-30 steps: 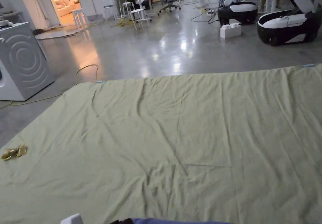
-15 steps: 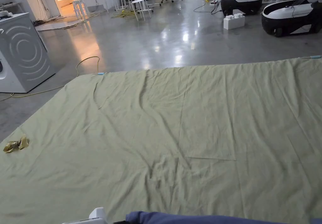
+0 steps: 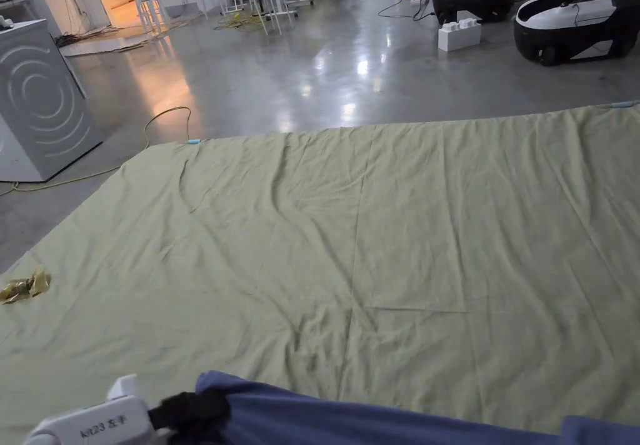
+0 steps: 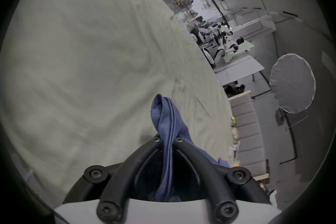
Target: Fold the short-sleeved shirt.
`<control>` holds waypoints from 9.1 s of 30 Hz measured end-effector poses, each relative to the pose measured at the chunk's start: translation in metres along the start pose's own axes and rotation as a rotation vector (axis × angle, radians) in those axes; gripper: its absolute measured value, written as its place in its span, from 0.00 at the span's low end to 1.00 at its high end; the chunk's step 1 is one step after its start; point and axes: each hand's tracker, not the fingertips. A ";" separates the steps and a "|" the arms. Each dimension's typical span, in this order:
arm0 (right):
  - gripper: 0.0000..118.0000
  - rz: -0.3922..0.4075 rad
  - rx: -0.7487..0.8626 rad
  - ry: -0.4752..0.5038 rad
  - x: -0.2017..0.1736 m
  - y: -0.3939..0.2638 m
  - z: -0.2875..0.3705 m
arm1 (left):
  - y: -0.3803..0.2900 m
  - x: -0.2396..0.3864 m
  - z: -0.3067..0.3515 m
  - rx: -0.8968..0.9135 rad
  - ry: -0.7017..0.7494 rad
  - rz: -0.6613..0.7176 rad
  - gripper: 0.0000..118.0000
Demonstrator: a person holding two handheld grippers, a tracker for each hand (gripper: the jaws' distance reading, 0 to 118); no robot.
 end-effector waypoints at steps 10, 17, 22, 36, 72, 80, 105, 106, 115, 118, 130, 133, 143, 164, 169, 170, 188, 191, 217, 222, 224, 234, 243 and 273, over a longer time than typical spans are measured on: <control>0.00 -0.042 -0.026 0.013 0.001 -0.013 -0.002 | -0.060 0.085 -0.049 -0.055 -0.086 -0.229 0.06; 0.00 0.002 0.029 -0.043 0.005 -0.009 0.027 | -0.192 0.187 -0.158 -0.273 -0.093 -0.401 0.06; 0.00 0.009 0.005 -0.094 0.022 -0.018 0.040 | -0.223 0.208 -0.184 -0.337 -0.047 -0.495 0.42; 0.00 -0.043 -0.038 -0.069 0.031 -0.030 0.029 | -0.203 0.162 -0.142 -0.256 -0.138 -0.322 0.05; 0.00 -0.055 -0.078 -0.028 0.025 -0.027 0.023 | -0.145 0.065 -0.090 -0.124 -0.279 0.082 0.06; 0.00 -0.060 -0.073 -0.007 0.032 -0.030 0.018 | -0.061 0.027 0.005 0.090 -0.174 -0.098 0.06; 0.00 -0.184 -0.092 -0.130 0.068 -0.050 0.056 | -0.217 0.178 -0.133 -0.246 -0.286 -0.238 0.35; 0.00 -0.186 -0.092 -0.128 0.066 -0.049 0.053 | -0.225 0.179 -0.138 -0.261 -0.269 -0.243 0.06; 0.00 -0.093 -0.156 -0.027 0.028 -0.049 0.030 | -0.302 0.217 -0.189 -0.419 -0.175 -0.577 0.02; 0.00 0.018 -0.251 0.046 0.008 -0.056 0.005 | -0.285 0.215 -0.156 -0.363 -0.253 -0.581 0.02; 0.00 0.473 -0.787 0.131 -0.067 -0.112 -0.220 | -0.206 0.095 -0.011 -0.114 -0.159 -0.381 0.03; 0.00 0.379 -0.735 0.122 -0.071 -0.100 -0.215 | -0.197 0.081 -0.008 -0.109 -0.167 -0.287 0.32; 0.00 0.445 -0.750 0.111 -0.074 -0.102 -0.218 | -0.158 0.085 -0.104 -0.204 -0.247 -0.214 0.88; 0.00 0.204 -0.455 0.353 -0.043 -0.046 -0.128 | -0.016 0.024 -0.015 -0.110 -0.072 -0.214 0.26; 0.00 0.217 -0.520 0.212 -0.011 -0.067 -0.101 | 0.072 -0.036 0.037 -0.029 0.369 -0.257 0.26; 0.00 0.184 -0.534 0.208 -0.005 -0.072 -0.099 | 0.083 -0.046 0.031 -0.036 0.414 -0.242 0.26; 0.00 0.249 -0.301 0.098 -0.022 -0.023 -0.059 | -0.016 0.107 0.109 0.233 0.377 -0.756 0.69; 0.00 0.257 -0.188 0.128 -0.038 0.002 -0.049 | -0.062 0.156 0.148 0.374 0.250 -0.884 0.69; 0.00 0.348 0.244 0.112 -0.080 0.043 -0.006 | -0.204 0.233 0.165 0.737 0.132 -0.952 0.00; 0.00 0.339 0.265 0.131 -0.080 0.051 -0.003 | -0.198 0.231 0.169 0.739 0.093 -0.901 0.00; 0.00 0.335 0.270 0.126 -0.079 0.052 -0.002 | -0.199 0.232 0.170 0.739 0.090 -0.889 0.00; 0.00 0.326 0.261 0.133 -0.081 0.050 0.000 | -0.198 0.229 0.173 0.713 0.065 -0.875 0.00; 0.38 0.330 0.265 0.145 -0.086 0.051 0.003 | -0.200 0.233 0.172 0.727 0.057 -0.885 0.42; 1.00 0.291 0.271 0.172 -0.081 0.058 0.006 | -0.202 0.232 0.176 0.776 0.004 -0.896 1.00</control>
